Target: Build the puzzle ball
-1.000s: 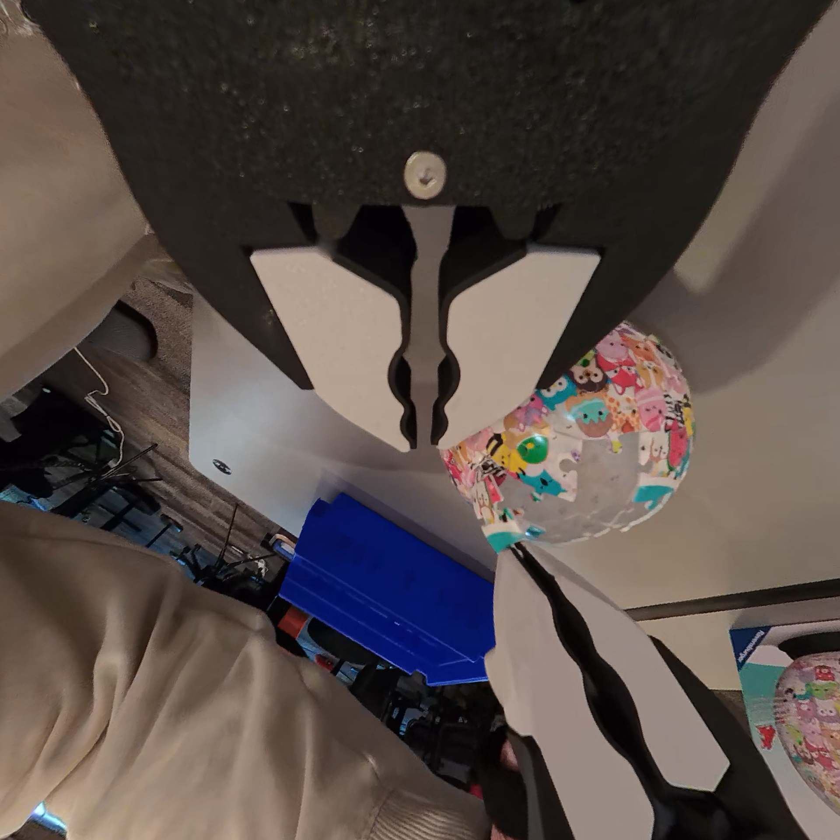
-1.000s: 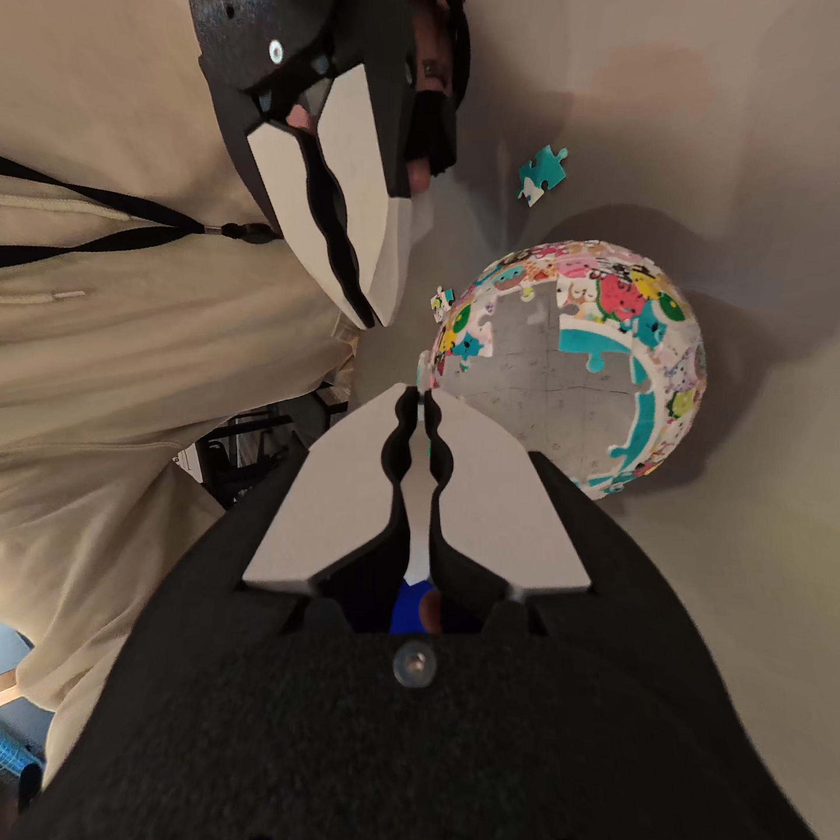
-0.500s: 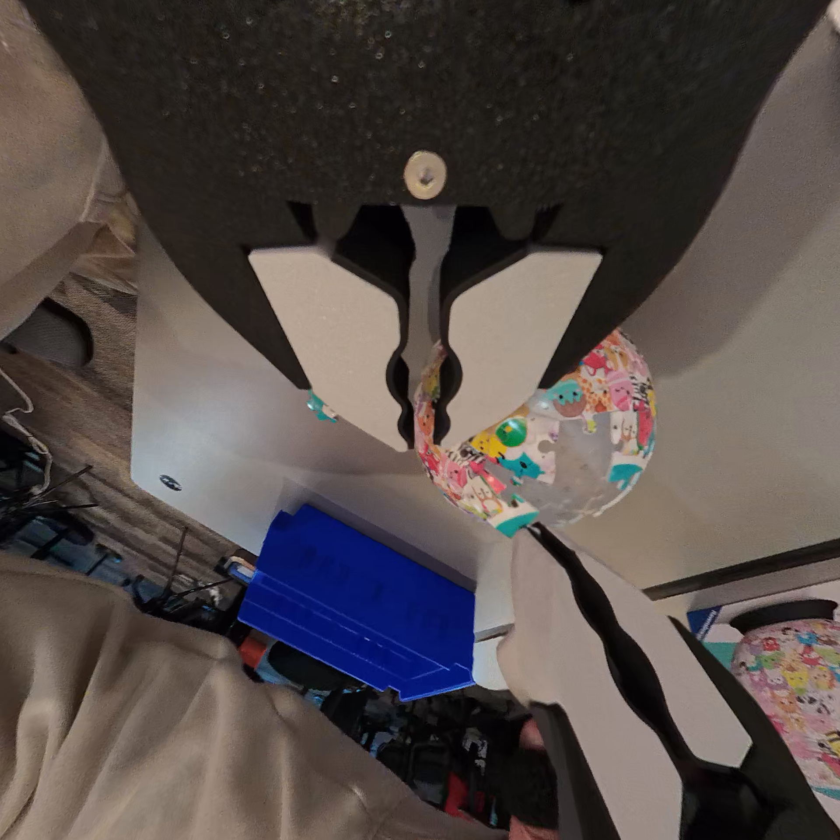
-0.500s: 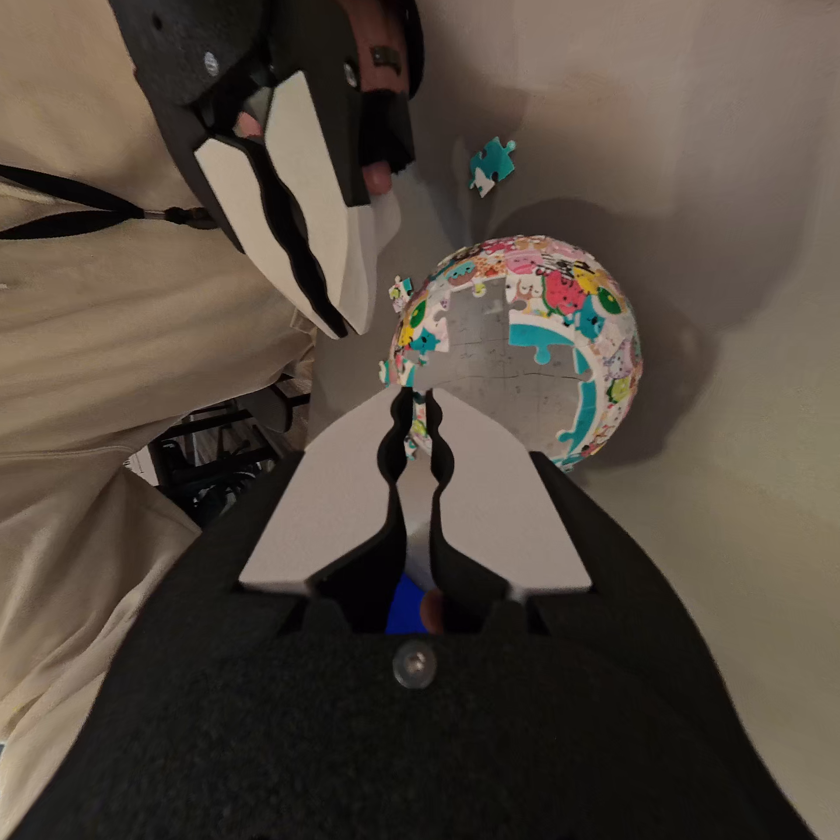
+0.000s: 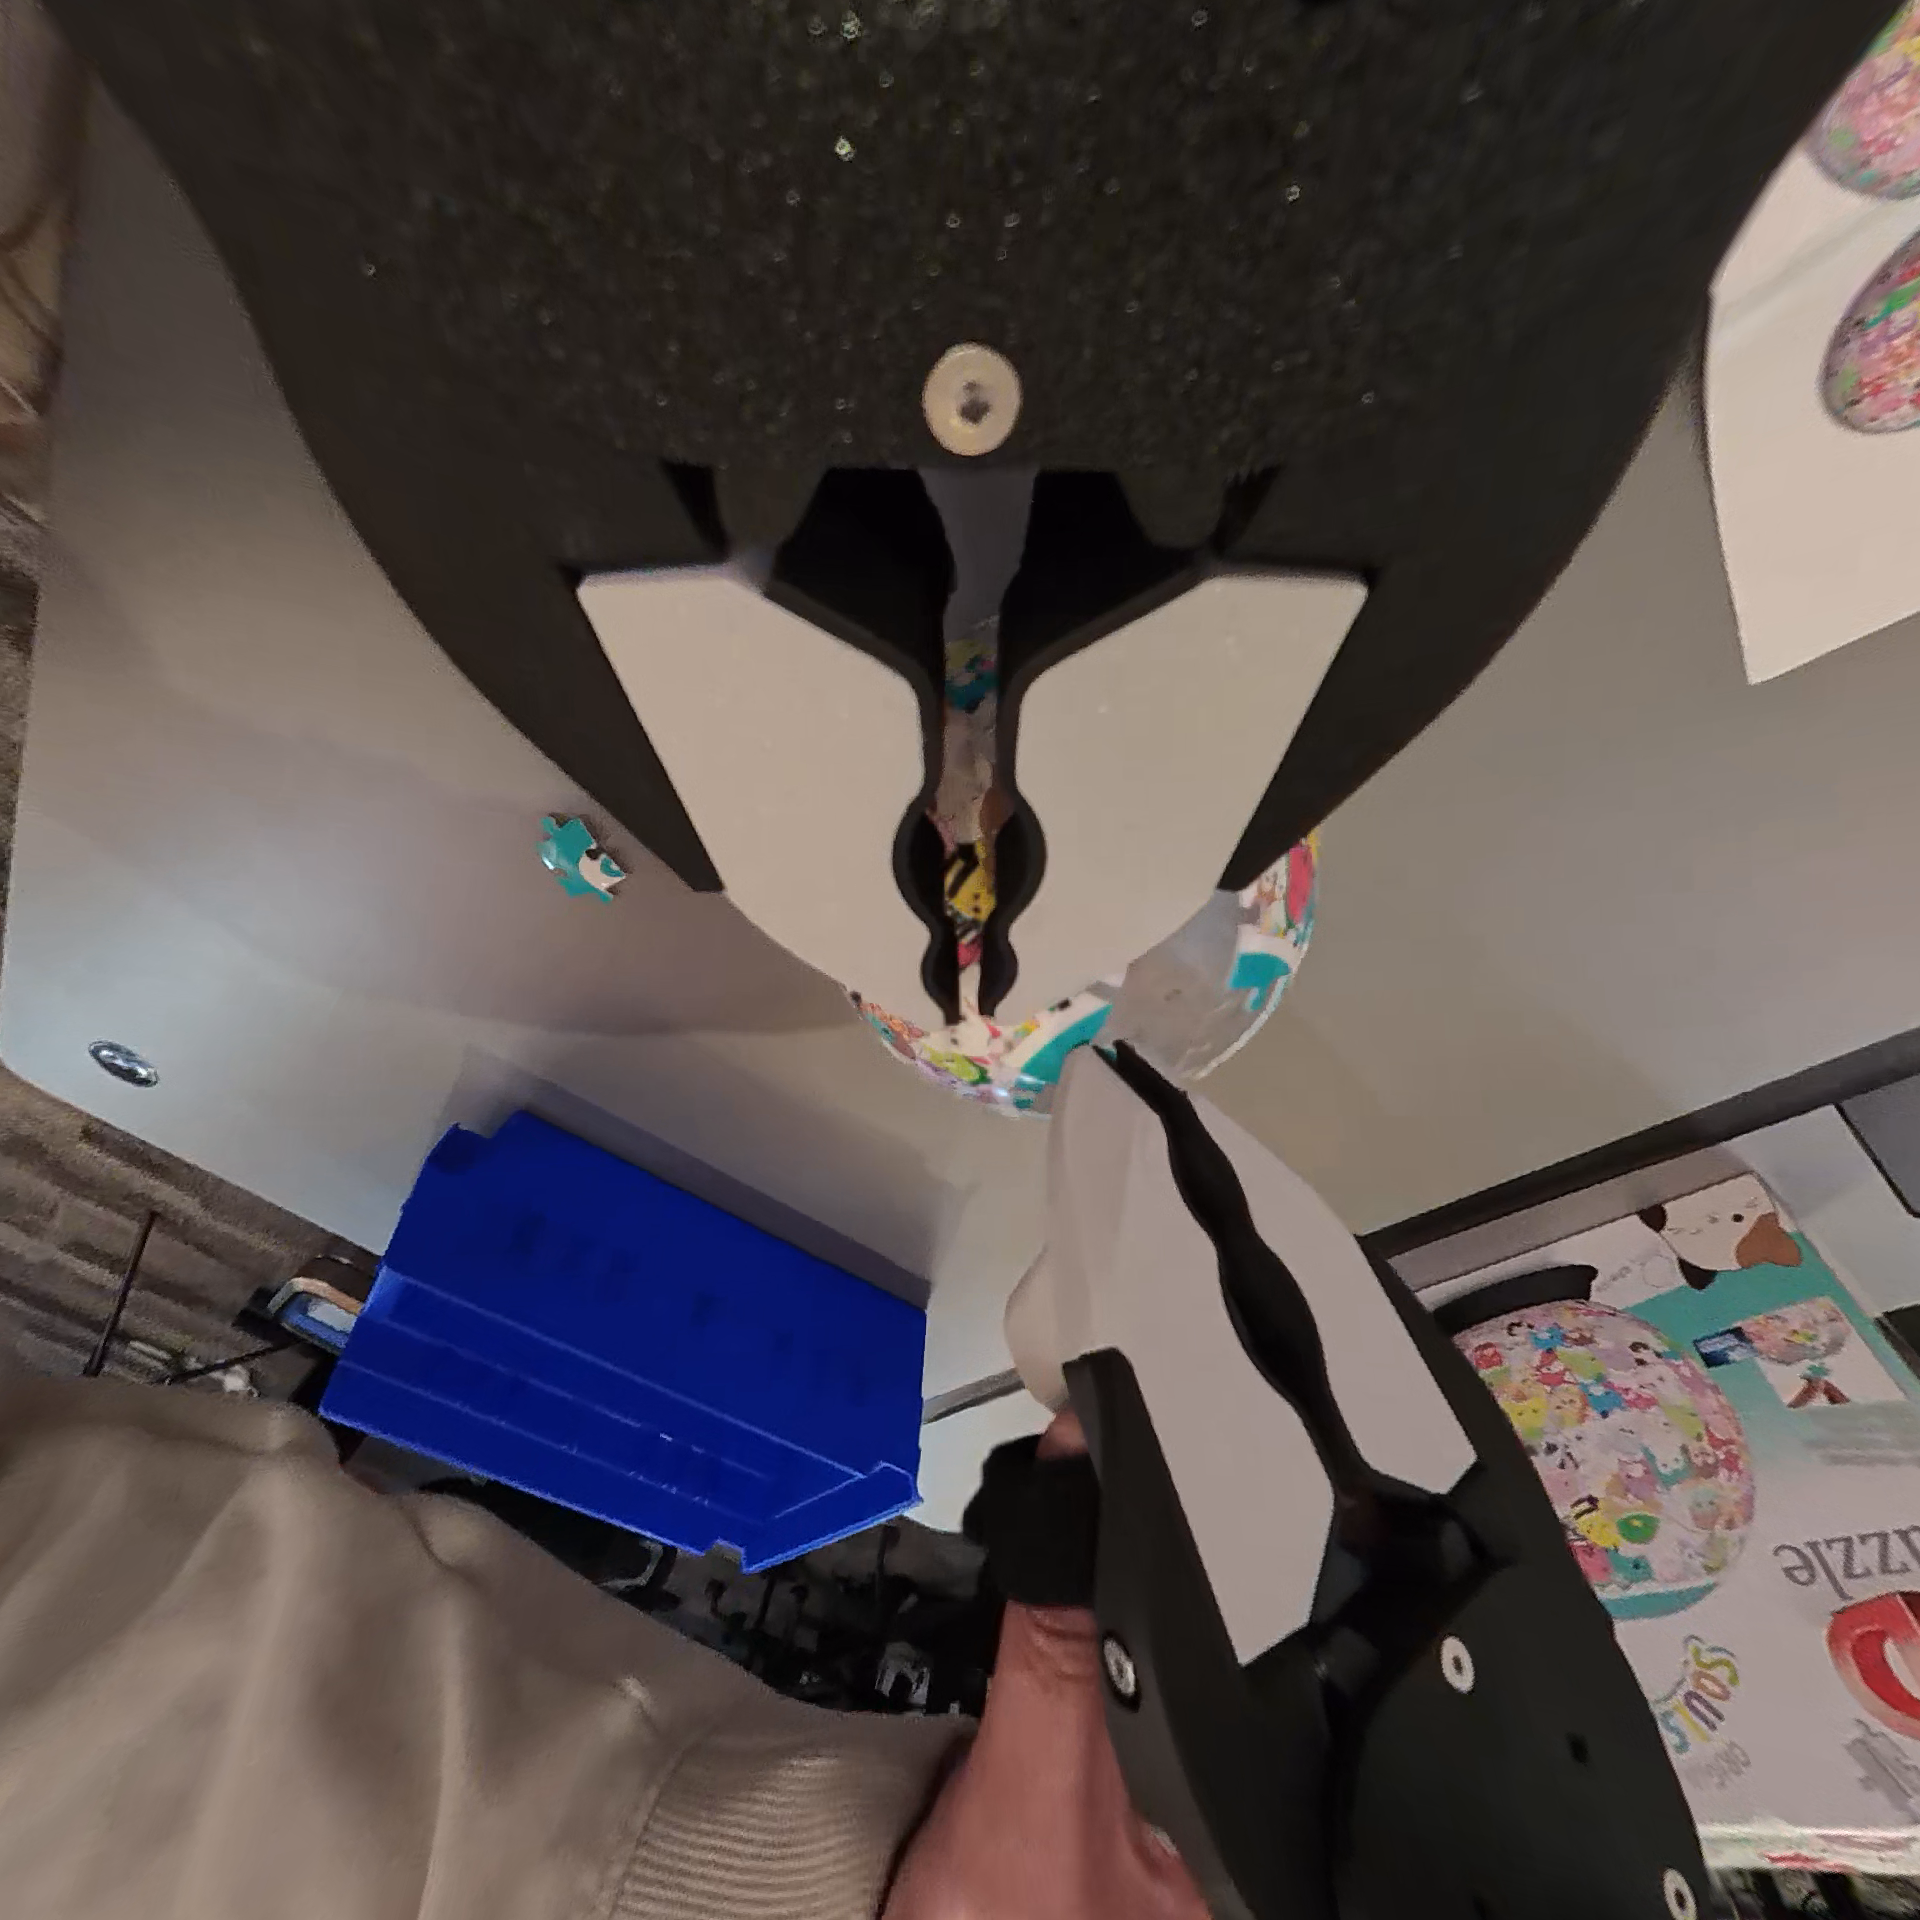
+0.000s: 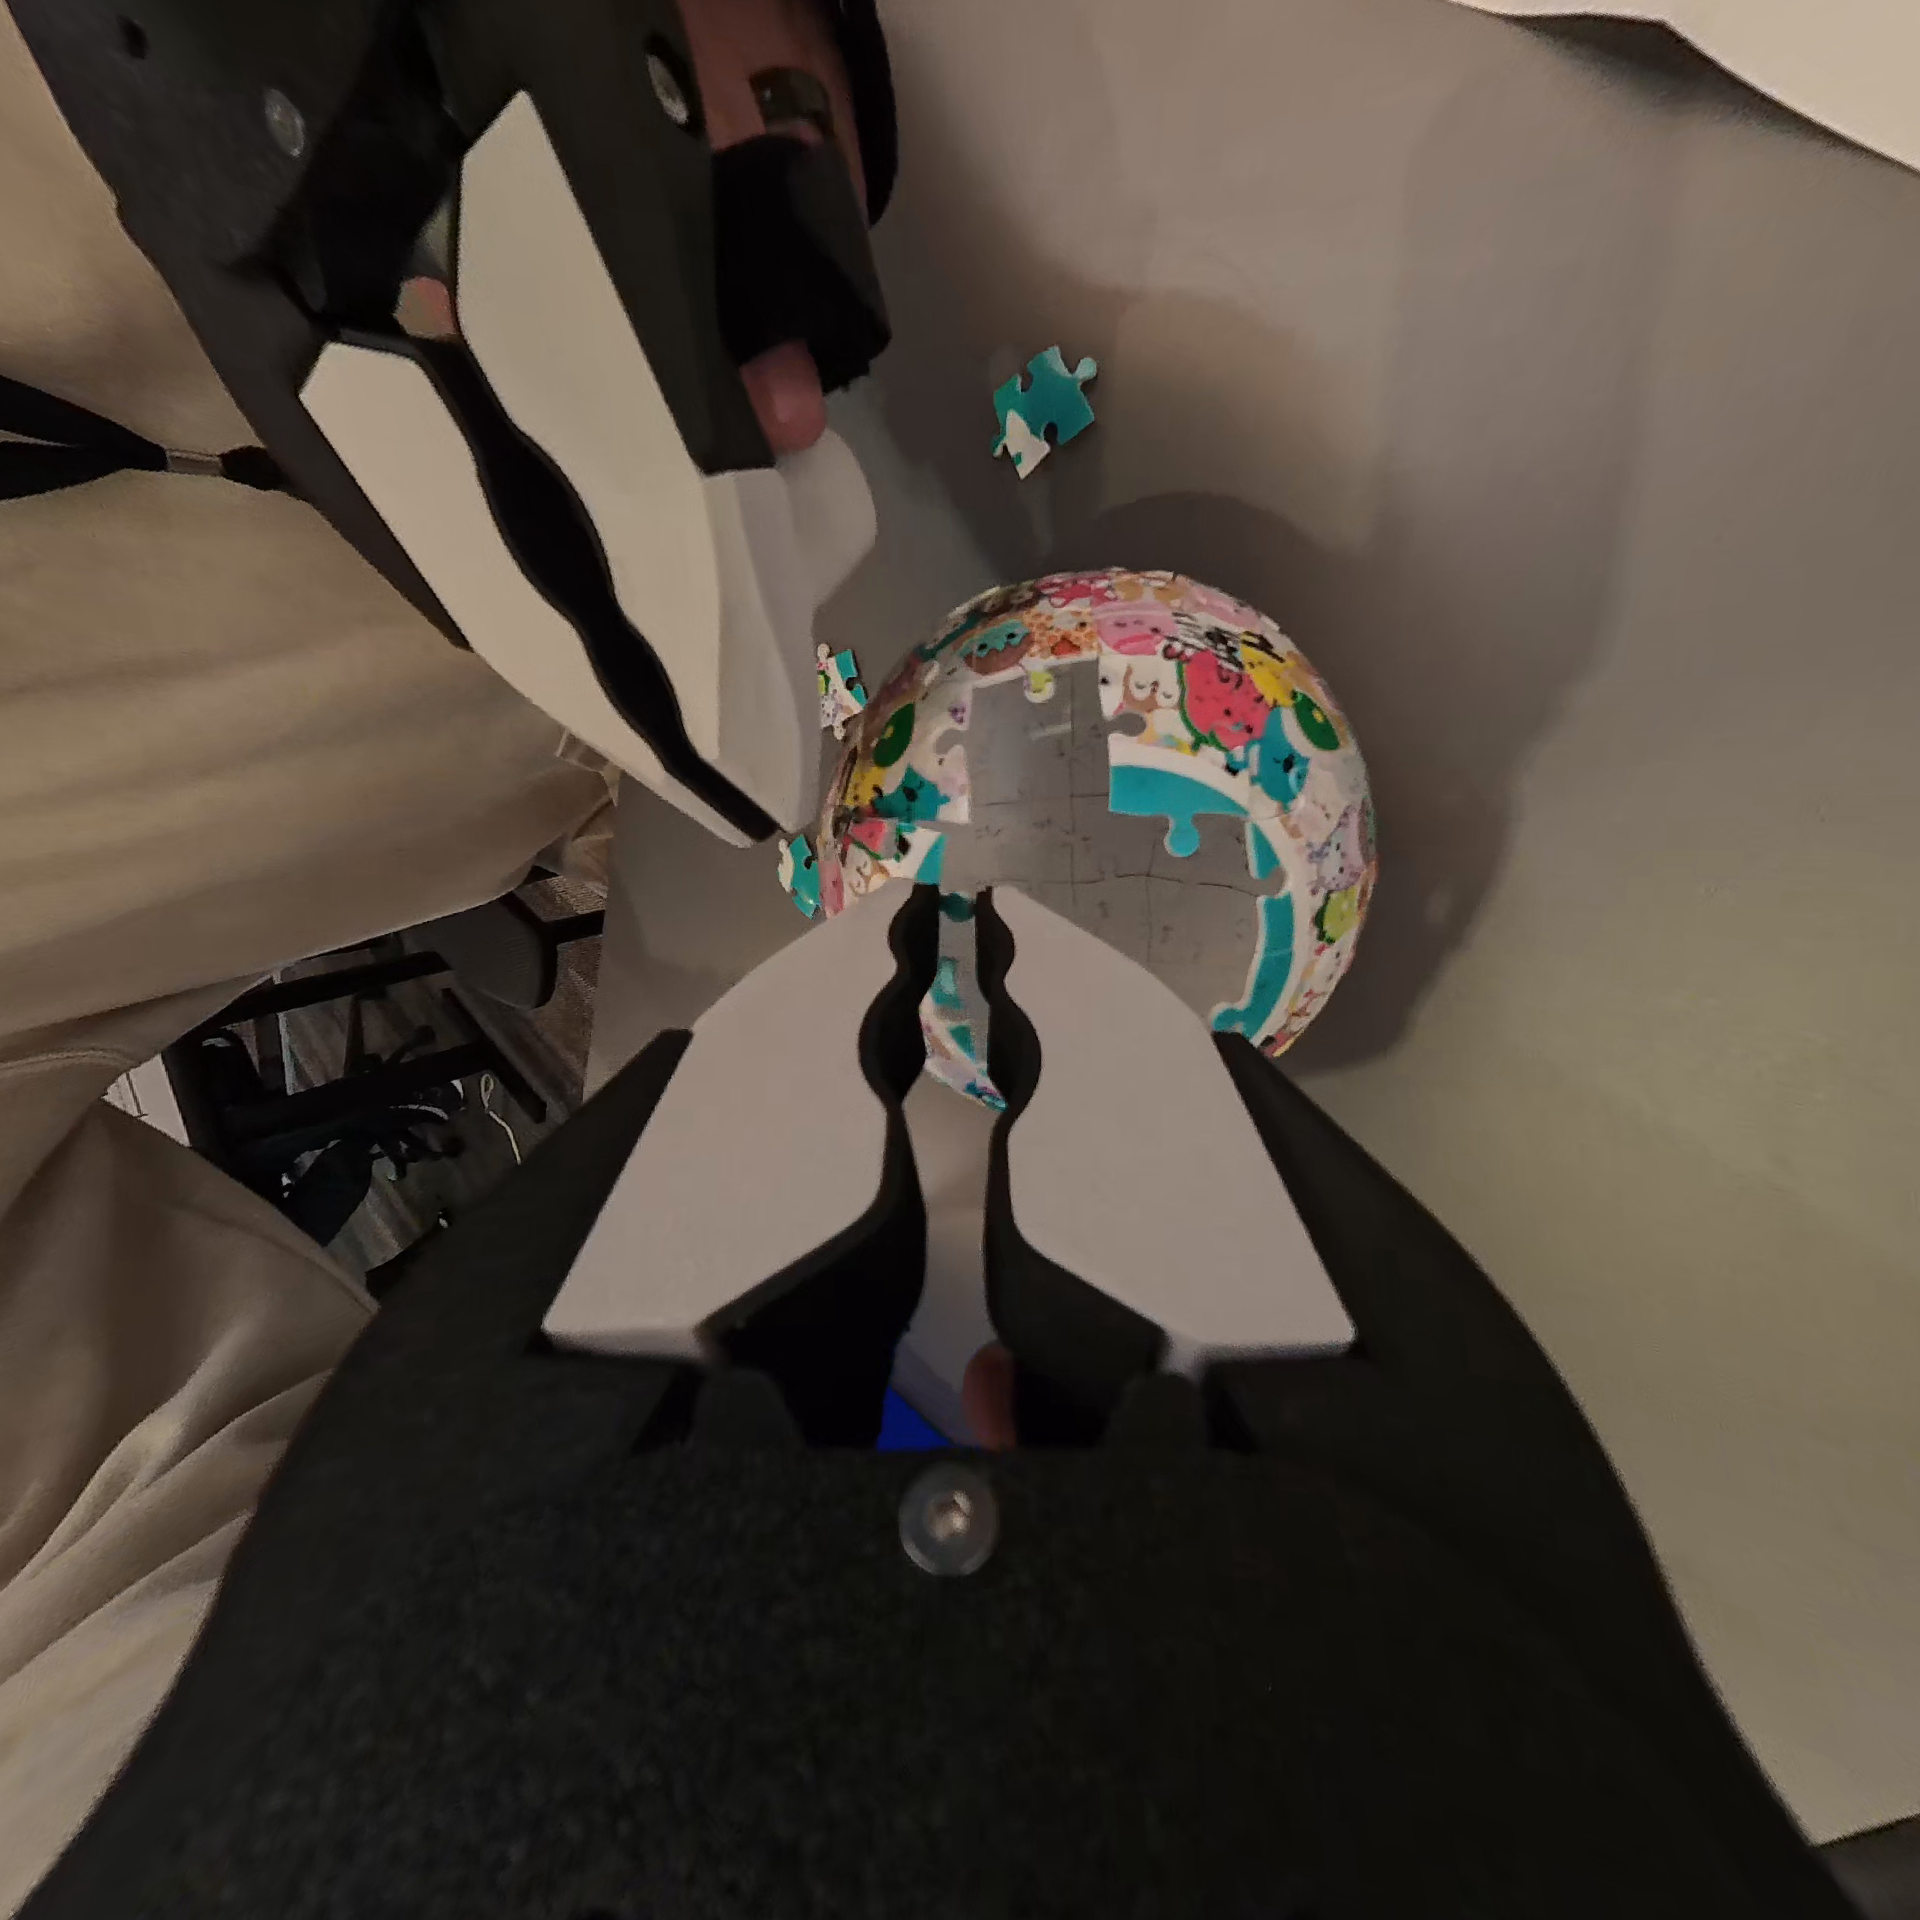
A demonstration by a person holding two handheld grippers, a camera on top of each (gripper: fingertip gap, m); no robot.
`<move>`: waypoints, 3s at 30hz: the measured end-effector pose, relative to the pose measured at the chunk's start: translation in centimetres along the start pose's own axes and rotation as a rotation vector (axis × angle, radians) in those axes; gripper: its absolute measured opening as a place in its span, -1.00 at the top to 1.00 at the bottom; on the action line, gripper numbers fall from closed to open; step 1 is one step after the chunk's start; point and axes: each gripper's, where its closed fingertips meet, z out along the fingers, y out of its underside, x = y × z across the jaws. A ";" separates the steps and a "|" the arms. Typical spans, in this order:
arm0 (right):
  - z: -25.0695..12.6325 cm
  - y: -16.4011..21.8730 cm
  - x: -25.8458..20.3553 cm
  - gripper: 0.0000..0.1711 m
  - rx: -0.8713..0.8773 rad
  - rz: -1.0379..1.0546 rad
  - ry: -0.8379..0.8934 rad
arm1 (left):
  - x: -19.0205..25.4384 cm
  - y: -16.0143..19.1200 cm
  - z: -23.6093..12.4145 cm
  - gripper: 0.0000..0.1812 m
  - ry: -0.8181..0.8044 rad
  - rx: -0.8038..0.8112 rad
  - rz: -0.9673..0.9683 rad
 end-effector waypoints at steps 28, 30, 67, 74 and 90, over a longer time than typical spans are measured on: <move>0.8 0.9 -0.8 0.70 0.090 -0.045 -0.001 | -0.1 0.6 1.9 0.98 -0.014 -0.100 0.032; 0.7 0.8 -1.1 0.71 0.100 -0.041 -0.021 | -0.1 0.7 1.9 1.00 -0.013 -0.096 0.029; 0.5 1.6 -1.2 0.71 0.130 -0.061 -0.023 | -0.8 0.2 2.5 1.00 -0.055 -0.130 0.077; 0.4 1.6 -1.3 0.70 0.145 -0.060 -0.025 | -0.7 -0.1 2.4 1.00 -0.052 -0.114 0.091; 0.2 1.5 -1.0 0.70 0.183 -0.072 0.019 | -1.9 0.0 1.3 1.00 -0.137 -0.126 0.139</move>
